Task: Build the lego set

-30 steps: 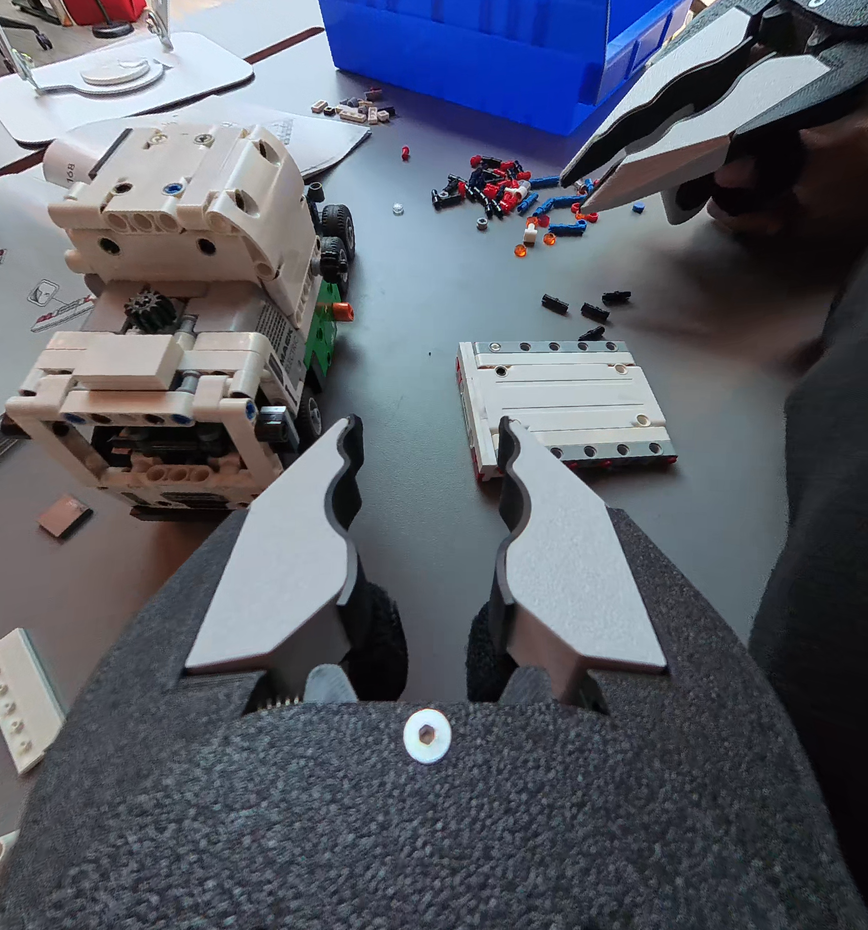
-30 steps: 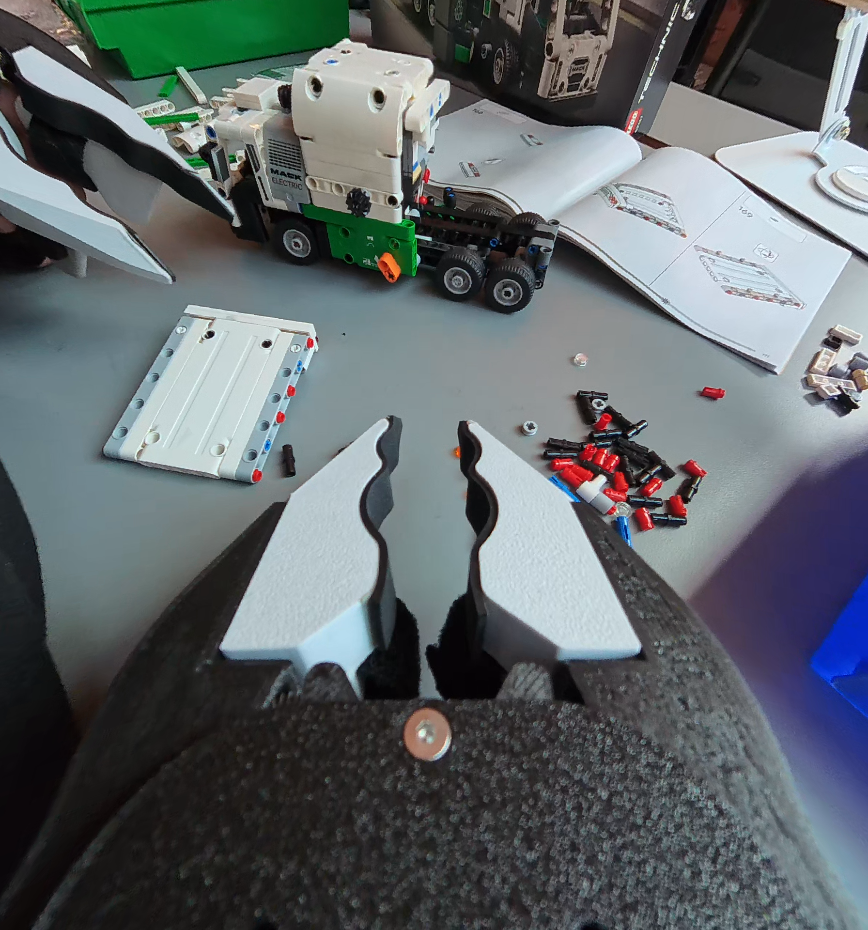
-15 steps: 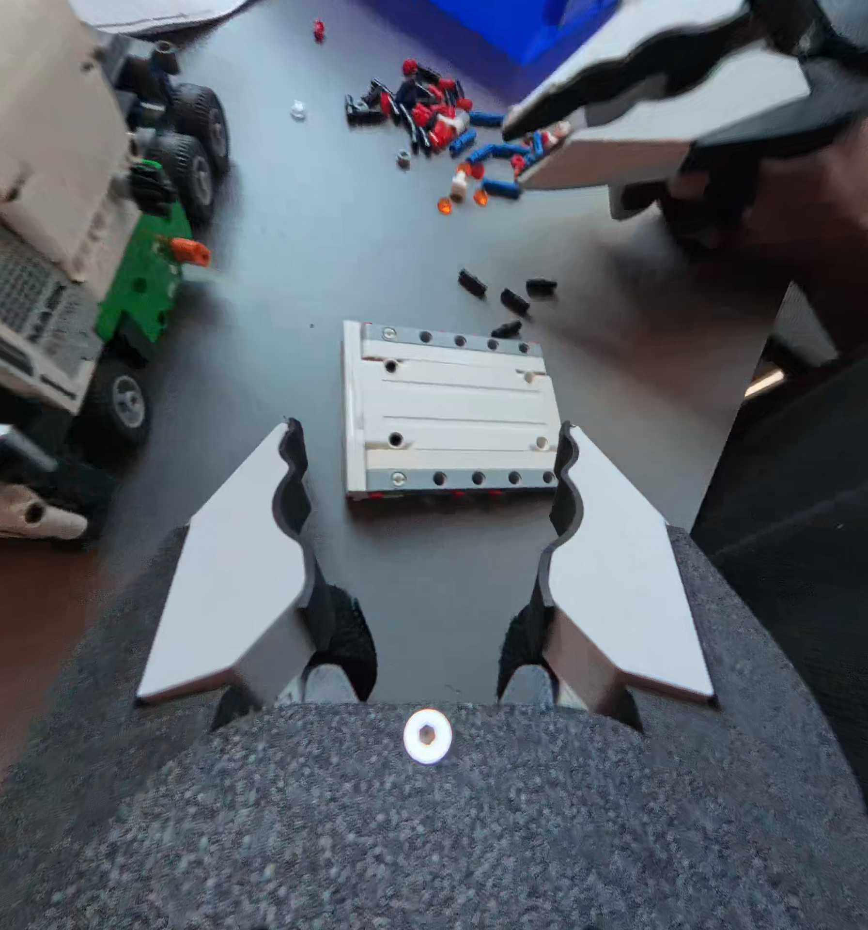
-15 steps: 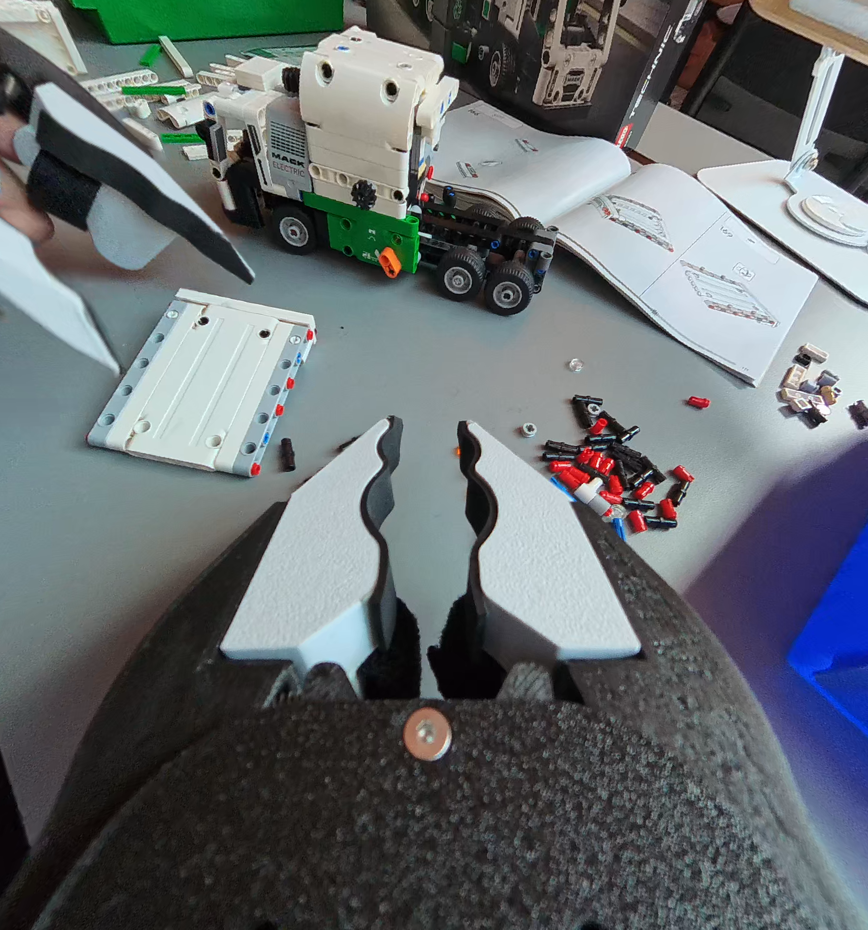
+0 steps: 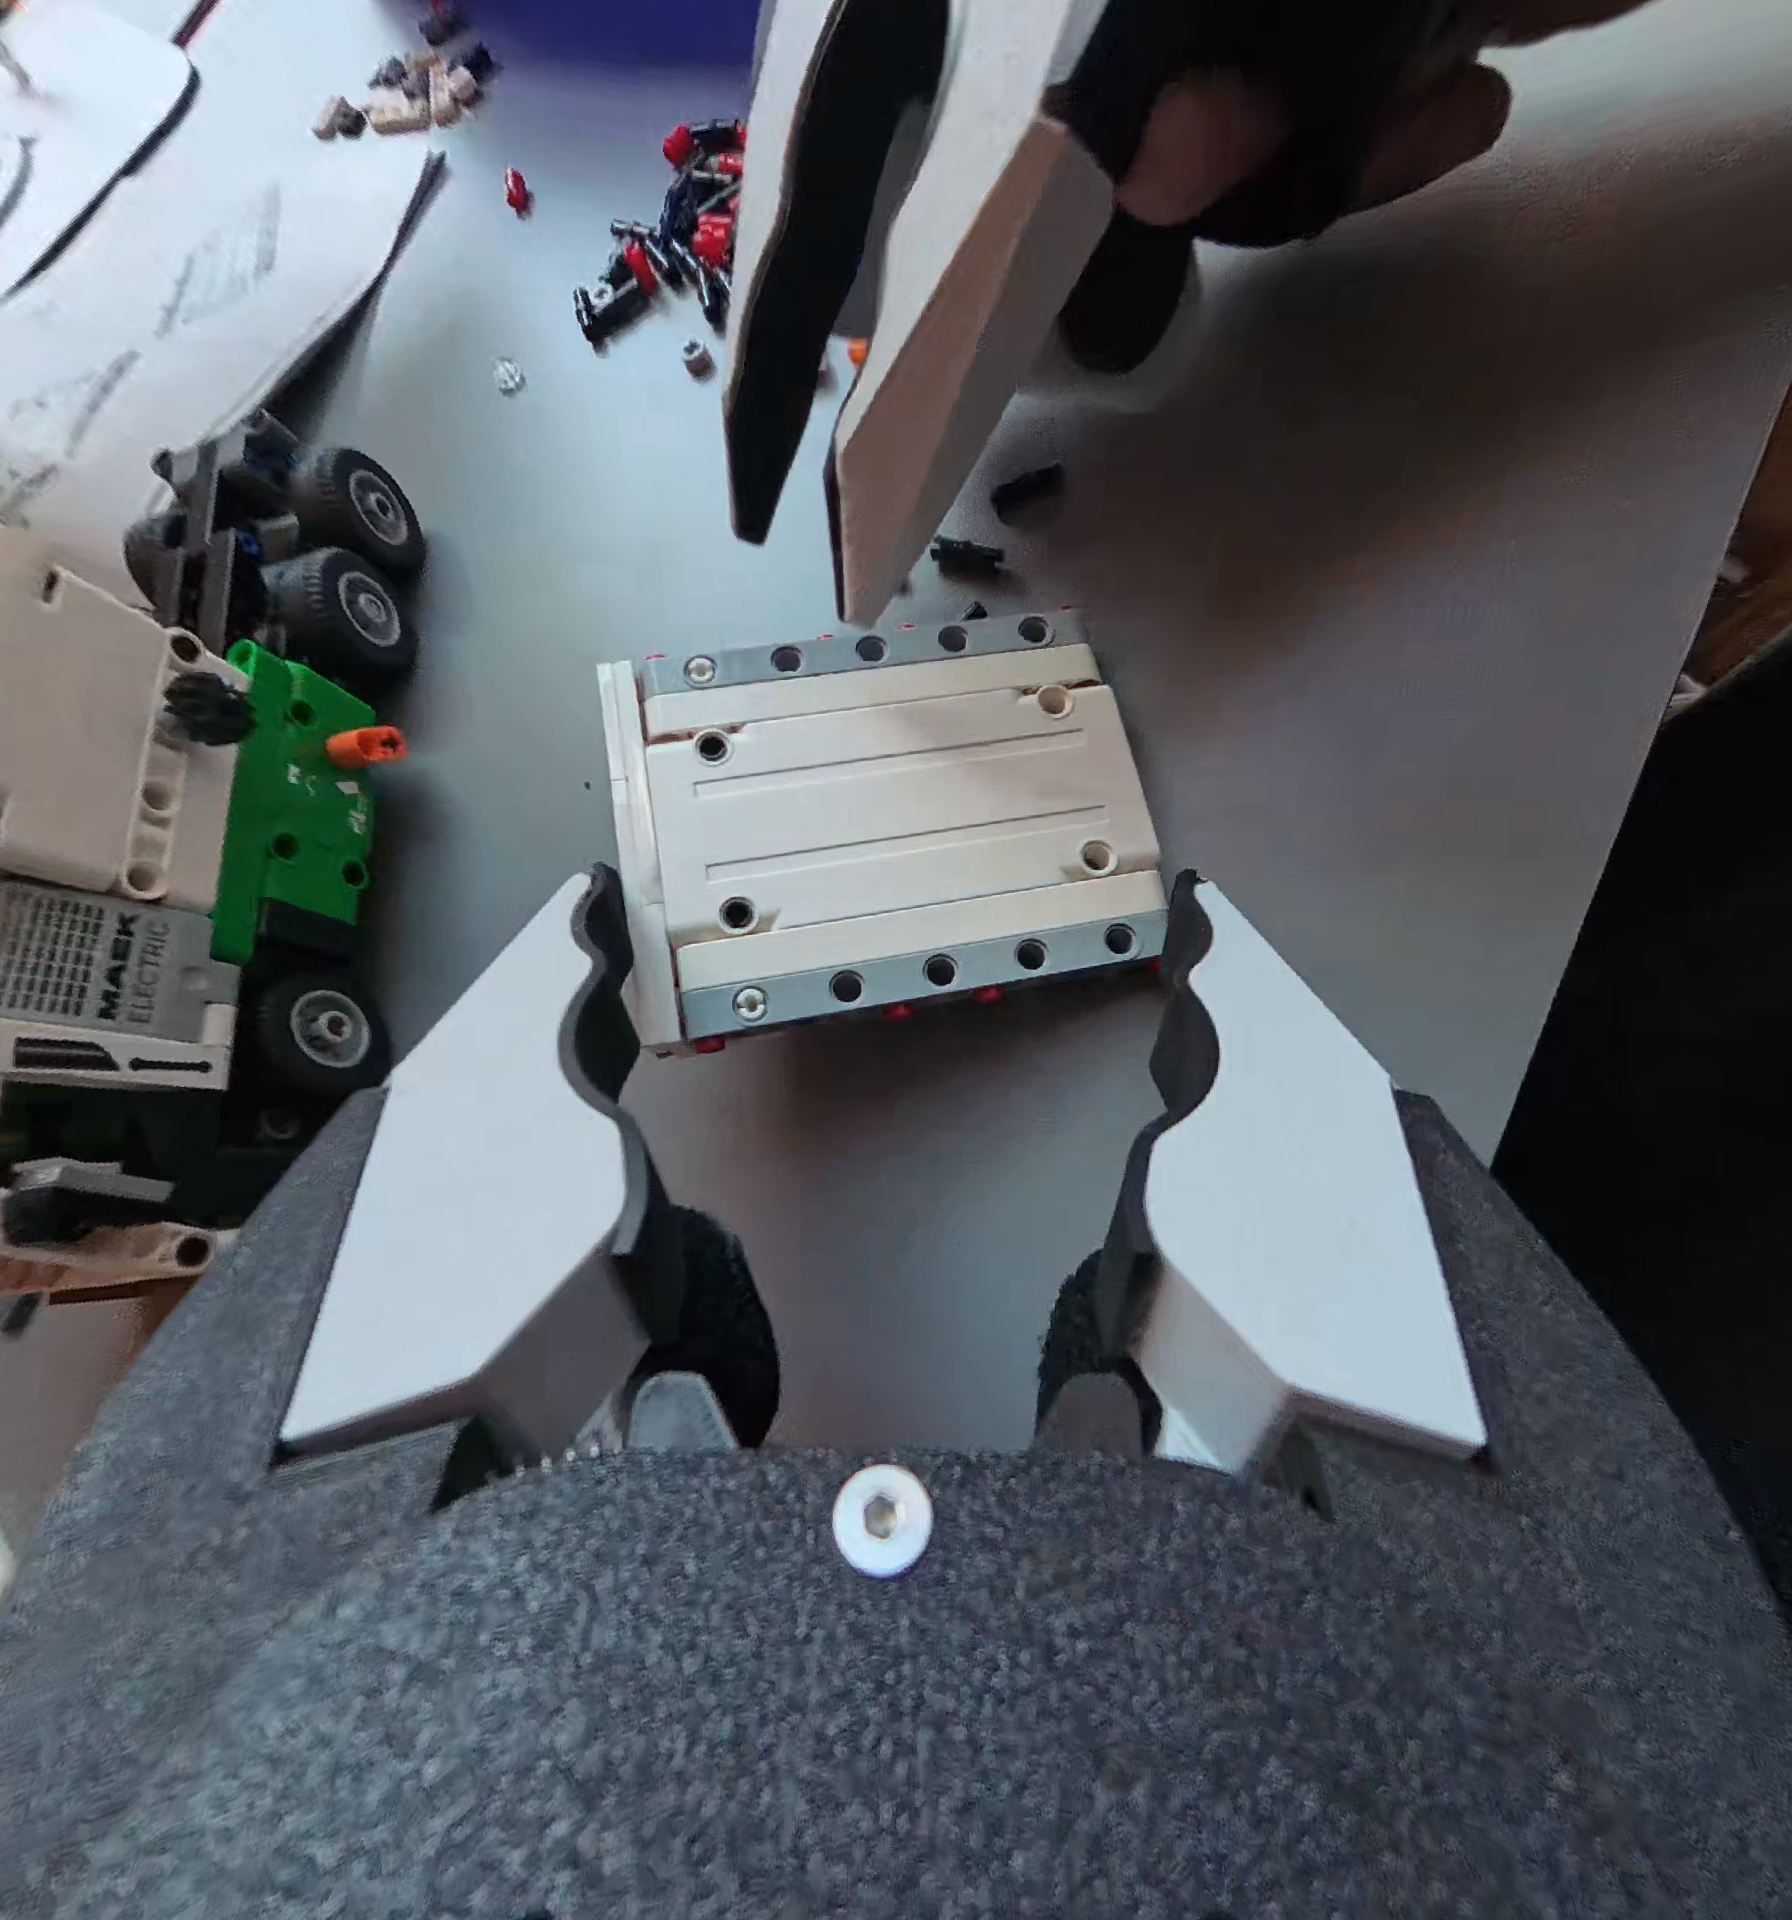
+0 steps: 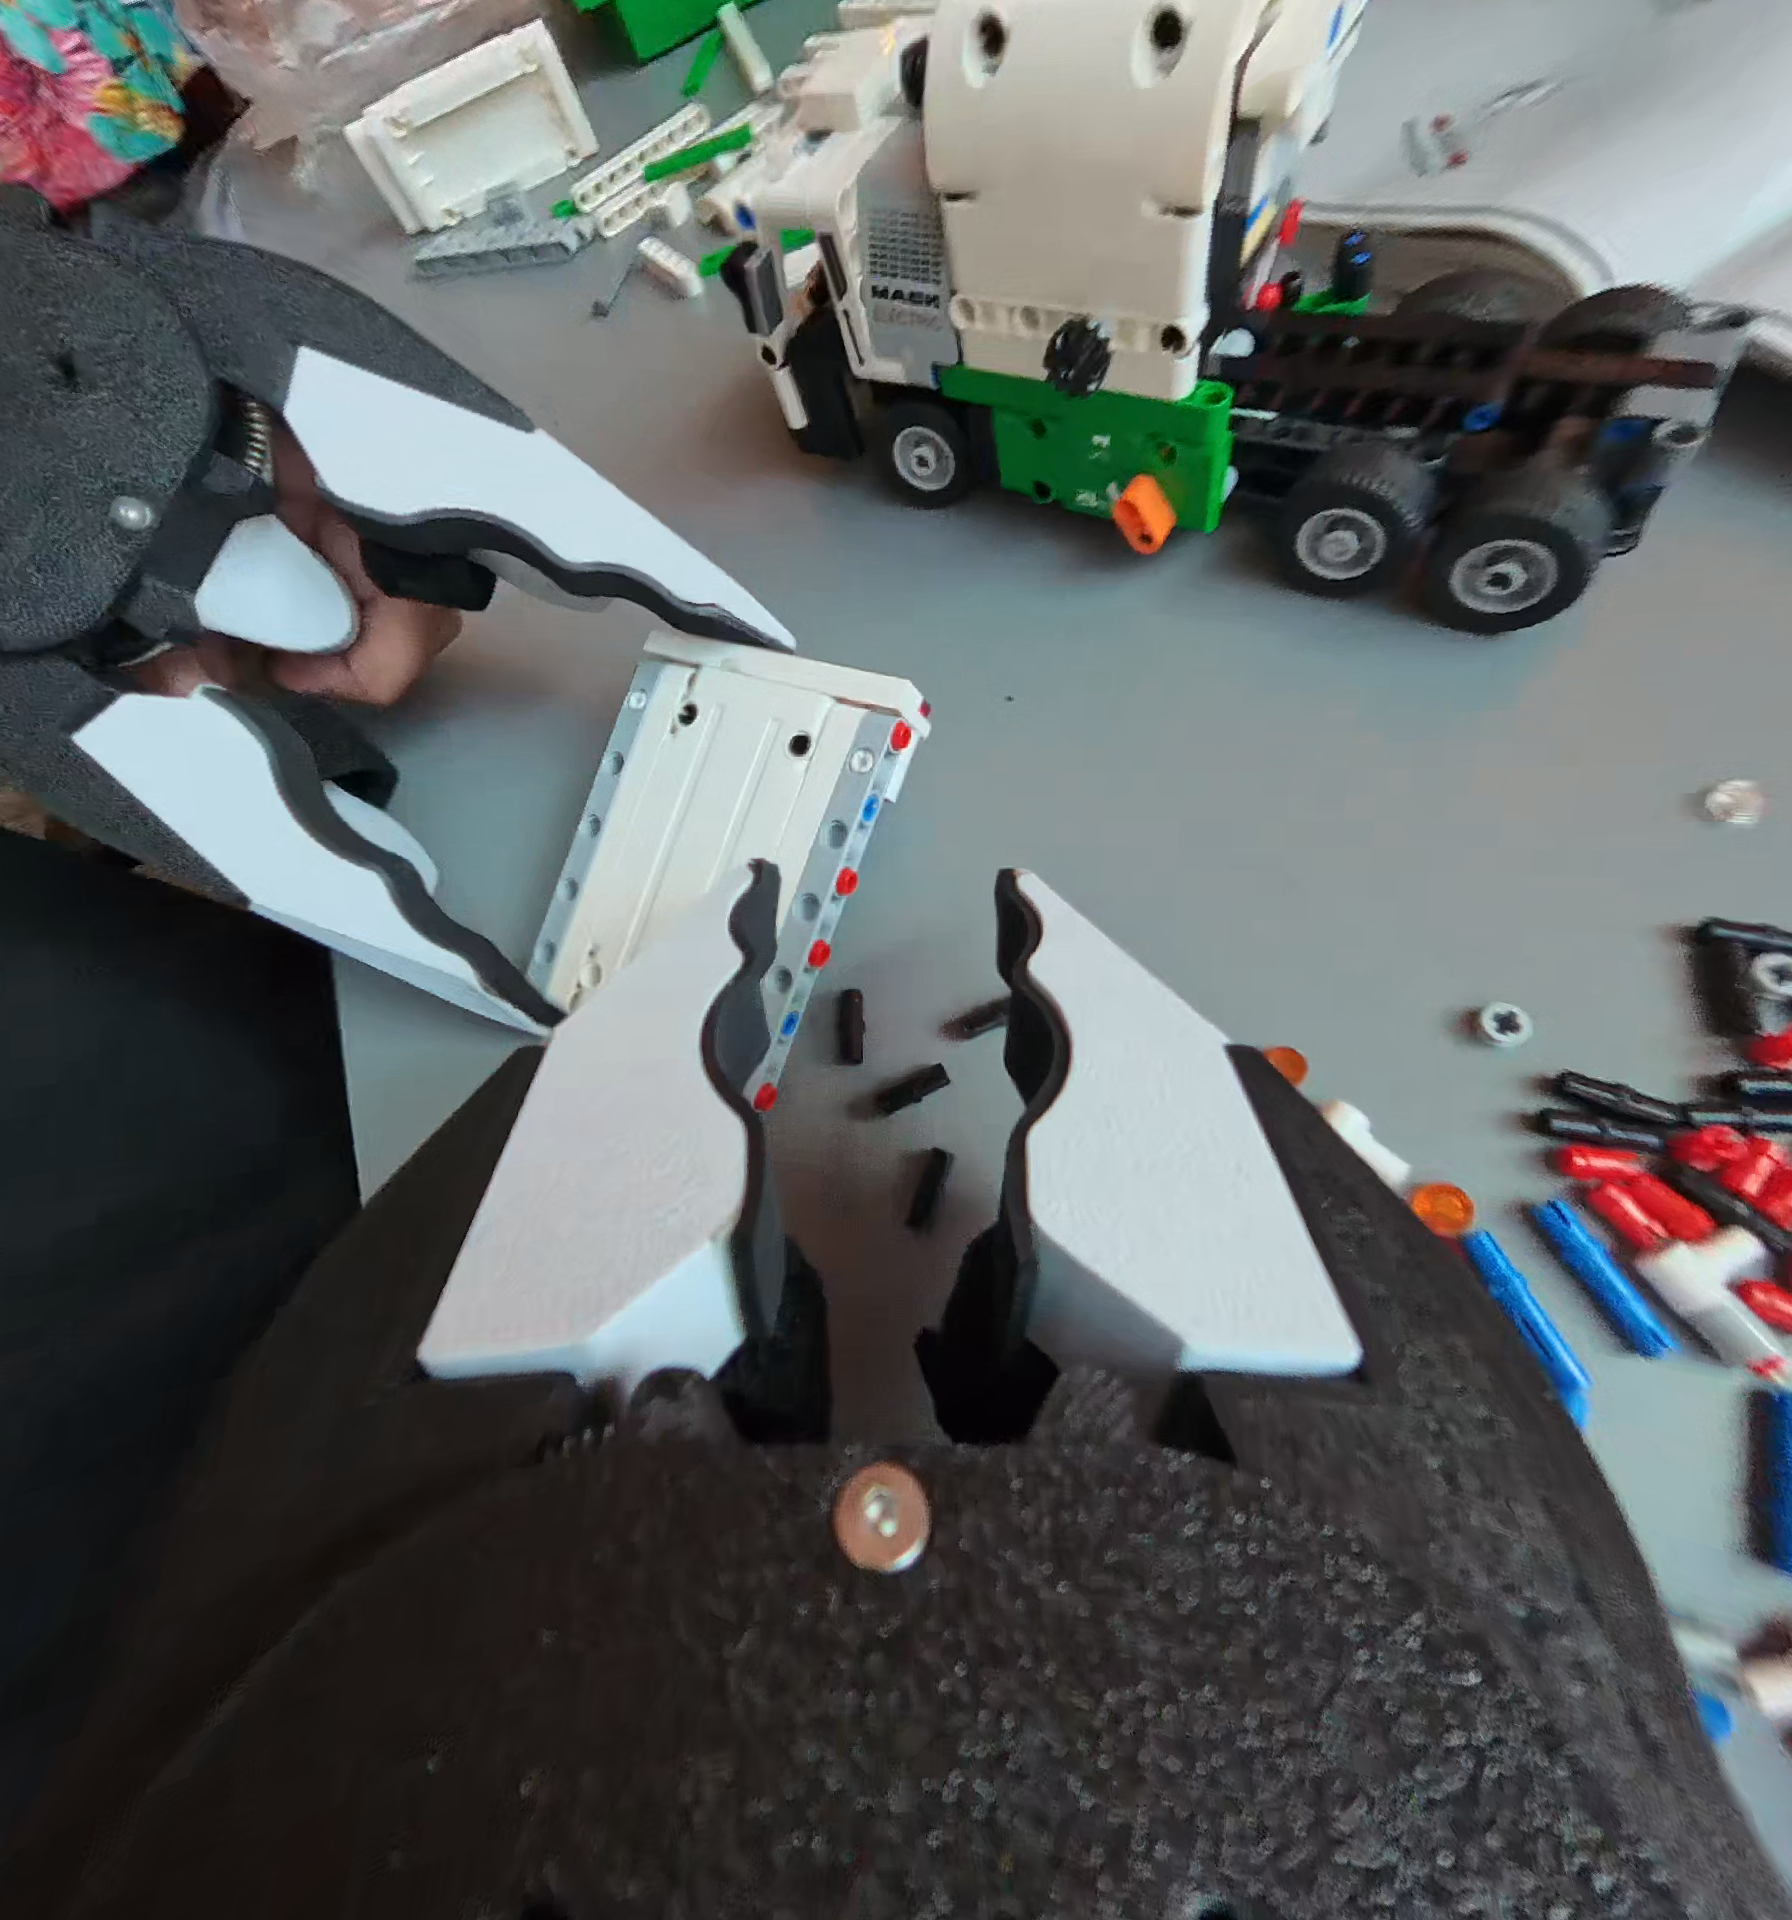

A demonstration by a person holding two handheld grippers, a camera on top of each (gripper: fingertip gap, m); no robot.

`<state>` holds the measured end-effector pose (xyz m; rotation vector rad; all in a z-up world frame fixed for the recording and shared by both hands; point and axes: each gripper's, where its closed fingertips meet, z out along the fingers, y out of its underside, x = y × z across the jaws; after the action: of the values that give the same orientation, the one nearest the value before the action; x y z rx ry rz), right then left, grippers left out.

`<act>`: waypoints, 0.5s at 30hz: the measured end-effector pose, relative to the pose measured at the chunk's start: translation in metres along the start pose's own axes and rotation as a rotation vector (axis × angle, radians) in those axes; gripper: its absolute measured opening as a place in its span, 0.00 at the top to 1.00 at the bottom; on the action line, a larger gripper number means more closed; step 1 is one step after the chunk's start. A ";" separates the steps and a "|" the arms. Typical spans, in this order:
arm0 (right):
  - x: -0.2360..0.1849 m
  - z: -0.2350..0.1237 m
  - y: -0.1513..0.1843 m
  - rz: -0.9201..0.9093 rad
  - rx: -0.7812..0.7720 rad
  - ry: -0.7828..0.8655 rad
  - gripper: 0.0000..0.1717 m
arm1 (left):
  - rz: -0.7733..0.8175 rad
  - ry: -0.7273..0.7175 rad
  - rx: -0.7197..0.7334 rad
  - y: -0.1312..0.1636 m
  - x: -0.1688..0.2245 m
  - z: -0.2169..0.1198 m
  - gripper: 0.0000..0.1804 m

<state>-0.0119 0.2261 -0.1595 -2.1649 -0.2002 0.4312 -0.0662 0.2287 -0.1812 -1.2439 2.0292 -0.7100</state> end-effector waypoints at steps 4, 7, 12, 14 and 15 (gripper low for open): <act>-0.020 0.010 -0.001 0.111 -0.073 -0.285 0.78 | 0.111 -0.076 0.047 -0.006 0.001 -0.005 0.44; -0.031 0.017 0.002 0.170 -0.118 -0.395 0.84 | 0.147 -0.112 0.071 -0.009 0.000 -0.006 0.45; -0.037 0.005 -0.019 0.301 0.017 -0.519 0.96 | 0.016 -0.089 0.141 -0.011 -0.007 -0.015 0.50; -0.035 -0.001 -0.027 0.321 0.072 -0.528 0.96 | -0.174 -0.032 0.259 -0.021 -0.016 -0.031 0.52; -0.037 -0.006 -0.035 0.347 0.115 -0.562 0.96 | -0.295 0.031 0.322 -0.027 -0.019 -0.038 0.51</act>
<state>-0.0434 0.2314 -0.1194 -1.9209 -0.1026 1.2185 -0.0734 0.2392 -0.1324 -1.3536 1.6854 -1.1510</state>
